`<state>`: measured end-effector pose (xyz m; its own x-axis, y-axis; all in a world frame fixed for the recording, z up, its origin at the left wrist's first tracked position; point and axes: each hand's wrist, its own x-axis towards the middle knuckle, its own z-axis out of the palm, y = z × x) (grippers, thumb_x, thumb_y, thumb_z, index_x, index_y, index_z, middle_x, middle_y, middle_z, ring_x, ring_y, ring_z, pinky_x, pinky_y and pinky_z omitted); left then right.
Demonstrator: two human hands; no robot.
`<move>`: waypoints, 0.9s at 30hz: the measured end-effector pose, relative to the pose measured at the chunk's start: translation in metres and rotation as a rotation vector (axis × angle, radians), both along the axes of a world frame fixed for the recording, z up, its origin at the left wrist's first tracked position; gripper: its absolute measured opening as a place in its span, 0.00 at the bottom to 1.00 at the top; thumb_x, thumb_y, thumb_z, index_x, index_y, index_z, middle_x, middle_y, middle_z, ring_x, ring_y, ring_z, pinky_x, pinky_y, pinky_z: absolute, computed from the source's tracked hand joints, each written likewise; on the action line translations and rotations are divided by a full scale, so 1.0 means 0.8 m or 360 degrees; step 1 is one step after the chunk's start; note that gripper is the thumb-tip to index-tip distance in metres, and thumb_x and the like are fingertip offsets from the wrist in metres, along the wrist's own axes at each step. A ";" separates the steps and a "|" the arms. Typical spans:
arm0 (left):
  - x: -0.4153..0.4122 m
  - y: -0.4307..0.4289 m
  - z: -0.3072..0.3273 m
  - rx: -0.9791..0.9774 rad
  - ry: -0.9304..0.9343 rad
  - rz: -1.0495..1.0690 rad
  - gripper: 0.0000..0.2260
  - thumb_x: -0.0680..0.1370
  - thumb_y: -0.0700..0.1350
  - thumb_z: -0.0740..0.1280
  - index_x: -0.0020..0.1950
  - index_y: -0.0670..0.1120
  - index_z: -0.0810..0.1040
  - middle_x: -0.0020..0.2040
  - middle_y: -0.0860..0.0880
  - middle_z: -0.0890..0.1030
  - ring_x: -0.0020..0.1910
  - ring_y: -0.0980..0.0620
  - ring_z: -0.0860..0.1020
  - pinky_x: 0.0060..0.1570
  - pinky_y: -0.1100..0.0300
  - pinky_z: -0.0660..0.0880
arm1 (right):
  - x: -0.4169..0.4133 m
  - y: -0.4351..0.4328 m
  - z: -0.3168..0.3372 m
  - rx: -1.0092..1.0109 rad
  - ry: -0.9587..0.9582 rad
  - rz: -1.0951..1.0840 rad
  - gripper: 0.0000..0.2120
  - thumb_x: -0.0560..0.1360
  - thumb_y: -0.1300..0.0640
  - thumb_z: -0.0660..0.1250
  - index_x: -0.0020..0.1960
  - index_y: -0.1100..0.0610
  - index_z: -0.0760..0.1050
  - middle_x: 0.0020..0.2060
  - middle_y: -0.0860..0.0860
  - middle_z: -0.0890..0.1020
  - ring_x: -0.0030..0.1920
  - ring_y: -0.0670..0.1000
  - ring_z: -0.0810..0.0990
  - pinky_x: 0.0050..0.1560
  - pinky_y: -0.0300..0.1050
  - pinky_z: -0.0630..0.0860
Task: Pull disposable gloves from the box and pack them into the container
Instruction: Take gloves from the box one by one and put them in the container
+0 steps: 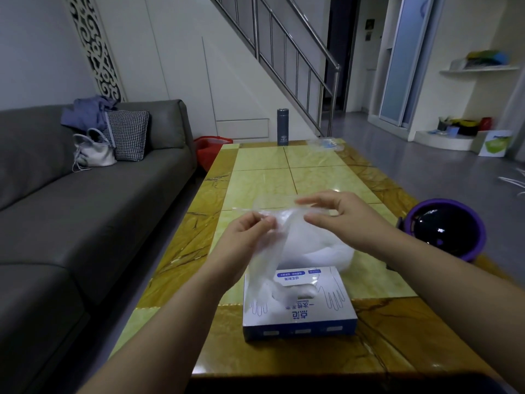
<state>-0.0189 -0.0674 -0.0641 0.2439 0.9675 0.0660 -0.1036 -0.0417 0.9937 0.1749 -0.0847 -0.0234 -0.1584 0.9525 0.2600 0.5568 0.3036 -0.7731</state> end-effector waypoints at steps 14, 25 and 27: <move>-0.013 0.038 0.031 0.0083 0.0022 0.0222 0.06 0.80 0.40 0.62 0.43 0.43 0.75 0.33 0.51 0.77 0.29 0.57 0.73 0.31 0.64 0.75 | 0.002 0.014 0.000 -0.0354 0.0723 0.0113 0.36 0.71 0.68 0.70 0.72 0.46 0.62 0.44 0.55 0.83 0.38 0.45 0.82 0.37 0.36 0.77; -0.015 0.146 0.039 0.0432 0.1483 0.0417 0.20 0.76 0.53 0.68 0.66 0.50 0.71 0.57 0.50 0.76 0.53 0.52 0.76 0.46 0.62 0.74 | 0.040 0.056 0.005 -0.0443 -0.0215 0.0171 0.35 0.74 0.62 0.69 0.75 0.42 0.58 0.66 0.50 0.74 0.38 0.44 0.83 0.50 0.37 0.76; -0.021 0.157 0.051 0.0465 0.1679 0.0881 0.26 0.76 0.54 0.68 0.72 0.51 0.66 0.68 0.44 0.69 0.65 0.43 0.68 0.64 0.49 0.69 | 0.048 0.071 -0.004 -0.0462 -0.0295 0.0005 0.38 0.74 0.61 0.69 0.77 0.44 0.54 0.69 0.53 0.70 0.37 0.42 0.83 0.44 0.34 0.76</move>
<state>-0.0355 0.0582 -0.0236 -0.1298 0.9395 0.3169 0.8485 -0.0601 0.5257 0.2132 -0.0277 -0.0263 -0.1809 0.9819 -0.0554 0.6952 0.0878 -0.7135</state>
